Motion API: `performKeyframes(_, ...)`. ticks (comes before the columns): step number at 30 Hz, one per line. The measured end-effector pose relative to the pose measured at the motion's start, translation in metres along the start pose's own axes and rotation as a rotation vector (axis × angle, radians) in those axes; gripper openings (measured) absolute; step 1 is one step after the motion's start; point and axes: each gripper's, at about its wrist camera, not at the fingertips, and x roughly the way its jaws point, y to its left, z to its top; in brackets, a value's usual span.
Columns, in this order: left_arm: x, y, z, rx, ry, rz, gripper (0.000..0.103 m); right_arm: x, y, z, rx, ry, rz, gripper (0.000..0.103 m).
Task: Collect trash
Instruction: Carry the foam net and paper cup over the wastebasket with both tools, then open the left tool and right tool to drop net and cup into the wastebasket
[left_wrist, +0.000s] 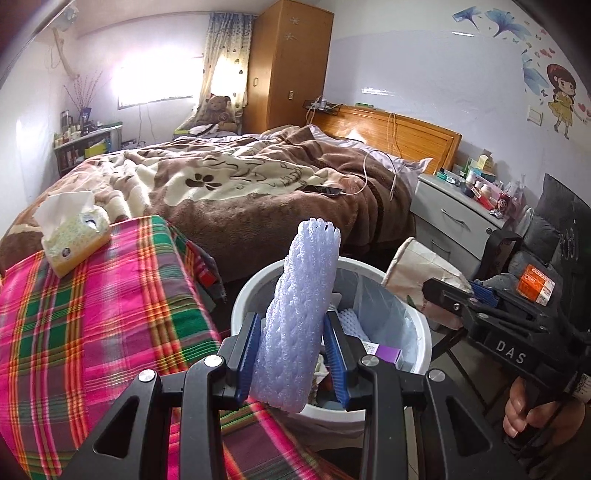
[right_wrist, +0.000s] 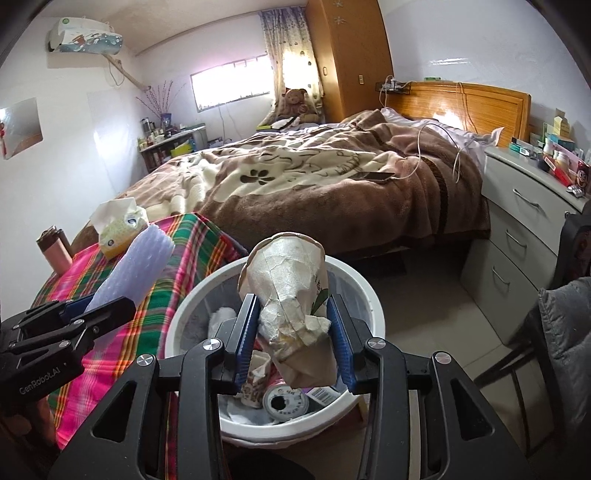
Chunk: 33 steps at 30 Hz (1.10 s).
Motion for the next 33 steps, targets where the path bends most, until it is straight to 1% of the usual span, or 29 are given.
performKeyframes(4, 0.015, -0.009, 0.003, 0.024, 0.018, 0.001, 0.035, 0.008, -0.005, 0.000, -0.002, 0.025, -0.013, 0.041)
performKeyframes(10, 0.035, -0.014, 0.004, 0.017, 0.057, -0.012, 0.035, 0.019, -0.009, -0.002, -0.010, 0.063, -0.015, 0.042)
performKeyframes(11, 0.038, -0.014, 0.003, 0.015, 0.065, -0.015, 0.036, 0.020, -0.008, -0.002, -0.015, 0.067, -0.018, 0.044)
performKeyframes(12, 0.041, -0.013, 0.003, 0.007, 0.074, -0.015, 0.040, 0.022, -0.008, -0.002, -0.019, 0.072, -0.024, 0.045)
performKeyframes(14, 0.046, -0.010, 0.002, -0.004, 0.083, 0.005, 0.046, 0.026, -0.008, -0.001, -0.029, 0.082, -0.036, 0.051)
performKeyframes(15, 0.047, -0.009, 0.002, -0.006, 0.083, 0.011, 0.052, 0.029, -0.008, -0.001, -0.035, 0.090, -0.036, 0.051)
performKeyframes(16, 0.047, -0.008, 0.001, -0.011, 0.082, 0.015, 0.058, 0.030, -0.007, -0.001, -0.039, 0.094, -0.036, 0.052)
performKeyframes(19, 0.048, -0.005, 0.000, -0.026, 0.078, 0.015, 0.061, 0.029, -0.006, -0.002, -0.049, 0.095, -0.047, 0.061)
performKeyframes(23, 0.046, -0.004, -0.002, -0.021, 0.088, 0.030, 0.061, 0.024, -0.005, -0.004, -0.042, 0.082, -0.043, 0.061)
performKeyframes(30, 0.026, -0.003, -0.005, -0.028, 0.064, 0.023, 0.063, 0.011, -0.001, -0.004, -0.029, 0.057, -0.027, 0.061)
performKeyframes(33, 0.014, 0.000, -0.009, -0.038, 0.048, 0.039, 0.064, 0.003, 0.005, -0.005, -0.030, 0.043, -0.021, 0.061)
